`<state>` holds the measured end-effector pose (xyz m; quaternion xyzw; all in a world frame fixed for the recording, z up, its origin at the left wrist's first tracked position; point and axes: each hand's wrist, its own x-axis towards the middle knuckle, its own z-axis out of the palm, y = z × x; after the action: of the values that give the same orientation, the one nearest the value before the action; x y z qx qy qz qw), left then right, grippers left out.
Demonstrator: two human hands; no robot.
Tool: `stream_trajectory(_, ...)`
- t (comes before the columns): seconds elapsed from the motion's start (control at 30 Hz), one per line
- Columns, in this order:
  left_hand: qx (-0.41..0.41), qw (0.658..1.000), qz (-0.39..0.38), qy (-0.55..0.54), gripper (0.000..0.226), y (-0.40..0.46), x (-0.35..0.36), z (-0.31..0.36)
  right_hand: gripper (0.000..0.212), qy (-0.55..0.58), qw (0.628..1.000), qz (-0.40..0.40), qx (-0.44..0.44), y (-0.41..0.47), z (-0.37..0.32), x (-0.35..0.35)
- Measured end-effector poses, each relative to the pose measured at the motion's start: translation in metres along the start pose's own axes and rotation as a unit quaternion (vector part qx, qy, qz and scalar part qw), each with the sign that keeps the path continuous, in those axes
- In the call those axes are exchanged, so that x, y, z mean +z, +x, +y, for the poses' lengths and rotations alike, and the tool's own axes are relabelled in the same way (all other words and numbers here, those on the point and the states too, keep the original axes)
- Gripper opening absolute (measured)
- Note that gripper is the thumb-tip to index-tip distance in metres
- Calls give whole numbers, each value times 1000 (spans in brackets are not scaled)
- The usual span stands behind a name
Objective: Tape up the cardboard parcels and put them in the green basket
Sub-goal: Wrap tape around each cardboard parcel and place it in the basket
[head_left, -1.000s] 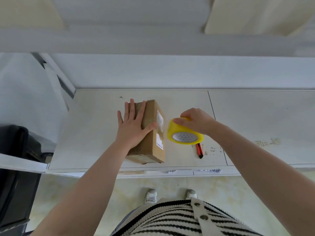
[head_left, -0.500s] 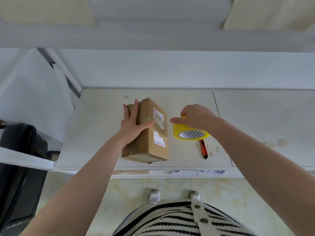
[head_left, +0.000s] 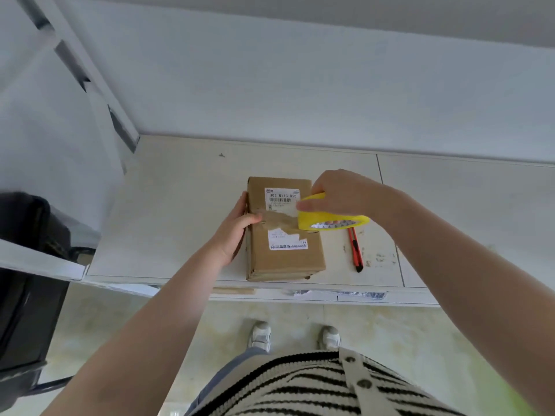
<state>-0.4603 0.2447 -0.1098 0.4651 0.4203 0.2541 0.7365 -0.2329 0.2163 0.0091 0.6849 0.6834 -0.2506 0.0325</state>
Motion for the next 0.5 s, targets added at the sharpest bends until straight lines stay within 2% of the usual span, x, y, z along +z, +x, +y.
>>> stream_trajectory(0.13,19,1000,-15,6,47,-7,2,-8,46,-3,1000,20,-24,1,0,5)
stream_trajectory(0.33,30,999,5,36,34,-10,-7,-14,73,0,998,58,-19,2,4,5)
stream_trajectory(0.5,30,998,-4,51,35,-9,-4,-14,75,-31,997,50,53,-5,39,24)
